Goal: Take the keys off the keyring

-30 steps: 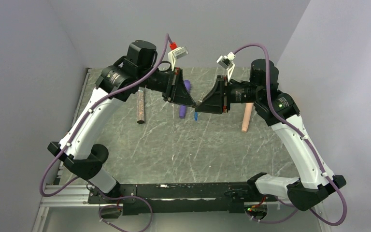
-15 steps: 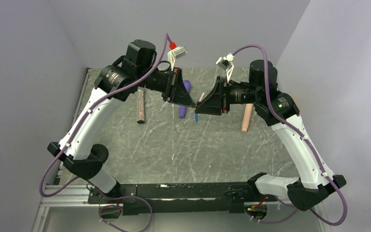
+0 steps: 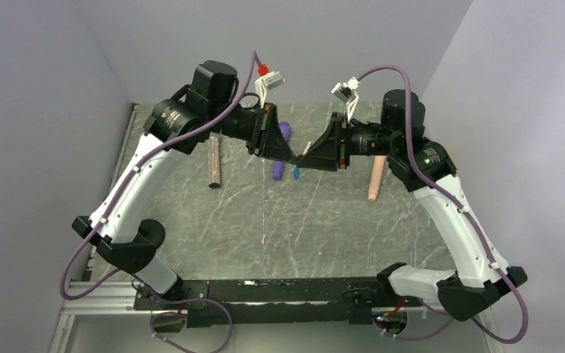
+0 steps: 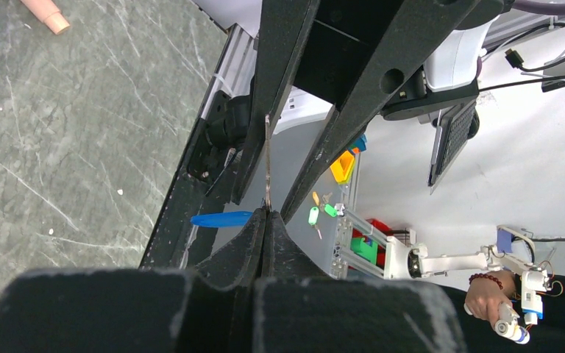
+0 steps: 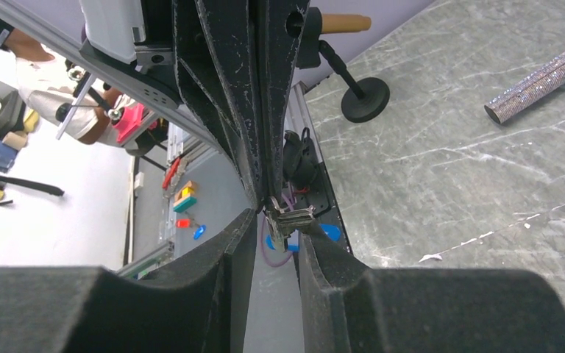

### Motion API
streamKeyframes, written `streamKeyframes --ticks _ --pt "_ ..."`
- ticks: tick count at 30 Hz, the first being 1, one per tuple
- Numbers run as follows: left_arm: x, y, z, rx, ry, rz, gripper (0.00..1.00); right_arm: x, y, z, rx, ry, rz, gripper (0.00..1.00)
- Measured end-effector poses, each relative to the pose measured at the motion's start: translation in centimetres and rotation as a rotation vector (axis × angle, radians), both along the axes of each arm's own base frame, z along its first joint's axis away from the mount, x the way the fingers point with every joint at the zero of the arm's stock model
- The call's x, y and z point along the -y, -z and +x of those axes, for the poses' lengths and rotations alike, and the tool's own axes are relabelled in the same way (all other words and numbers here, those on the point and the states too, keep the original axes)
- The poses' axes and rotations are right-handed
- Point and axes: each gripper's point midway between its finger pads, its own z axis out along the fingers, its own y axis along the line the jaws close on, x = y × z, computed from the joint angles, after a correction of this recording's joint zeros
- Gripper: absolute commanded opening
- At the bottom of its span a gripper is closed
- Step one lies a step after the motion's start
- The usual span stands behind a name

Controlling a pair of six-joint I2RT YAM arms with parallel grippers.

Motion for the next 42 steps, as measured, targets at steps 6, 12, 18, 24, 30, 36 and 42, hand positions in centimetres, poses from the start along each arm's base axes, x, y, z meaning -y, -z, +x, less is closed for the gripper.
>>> streamKeyframes --ticks 6,12,18,24,30,36,42 --pt "0.0 0.1 -0.1 0.004 0.003 0.004 0.00 0.0 0.1 -0.1 -0.014 -0.001 0.003 0.19" --pt "-0.1 0.2 -0.1 0.006 0.005 0.008 0.00 0.0 0.0 -0.3 -0.017 -0.007 0.005 0.04" --pt "-0.1 0.3 -0.2 0.004 0.008 0.011 0.15 0.1 0.1 -0.6 -0.015 -0.009 0.008 0.00" --pt "-0.2 -0.1 -0.1 0.018 -0.012 0.011 0.65 0.1 0.4 -0.6 -0.034 0.002 0.016 0.00" --pt "-0.7 -1.9 0.8 0.095 -0.088 -0.013 0.65 0.2 -1.0 0.2 -0.038 0.076 0.055 0.00" --pt "-2.5 -3.7 0.0 0.196 -0.192 -0.117 0.52 0.3 -5.5 0.3 -0.012 0.135 0.220 0.00" --pt "-4.4 -7.9 -1.9 0.337 -0.258 -0.364 0.48 0.1 -10.8 0.1 0.006 0.090 0.414 0.00"
